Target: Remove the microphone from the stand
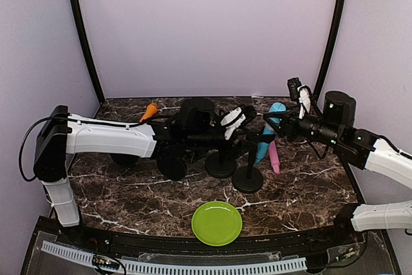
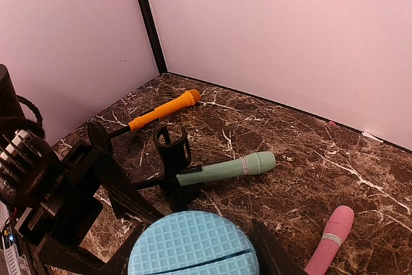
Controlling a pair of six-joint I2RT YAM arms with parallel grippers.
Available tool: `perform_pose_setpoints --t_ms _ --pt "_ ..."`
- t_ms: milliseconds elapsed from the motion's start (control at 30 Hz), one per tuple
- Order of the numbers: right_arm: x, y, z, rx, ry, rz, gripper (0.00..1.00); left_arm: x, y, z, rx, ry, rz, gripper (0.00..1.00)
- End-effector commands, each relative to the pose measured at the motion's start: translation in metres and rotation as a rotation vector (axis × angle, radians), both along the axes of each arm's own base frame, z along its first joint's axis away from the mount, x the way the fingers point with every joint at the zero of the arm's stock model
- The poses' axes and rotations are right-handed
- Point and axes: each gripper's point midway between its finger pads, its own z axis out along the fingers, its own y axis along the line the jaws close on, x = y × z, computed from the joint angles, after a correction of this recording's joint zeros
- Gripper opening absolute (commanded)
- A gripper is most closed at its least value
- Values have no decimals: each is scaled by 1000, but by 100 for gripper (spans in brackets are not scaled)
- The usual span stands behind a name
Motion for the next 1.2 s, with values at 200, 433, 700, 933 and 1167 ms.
perform_pose_setpoints --t_ms 200,433,700,933,1167 --pt "2 -6 17 44 -61 -33 27 -6 -2 18 -27 -52 -4 27" --pt "4 -9 18 44 -65 -57 27 -9 -1 16 -21 -49 -10 4" --pt "9 -22 22 42 -74 -134 27 -8 -1 16 -23 -46 -5 2" --pt "16 -44 20 25 -72 -264 27 -7 1 30 -59 -57 10 72" --pt "20 -63 20 23 -68 -367 27 -15 4 63 -138 -81 -19 93"
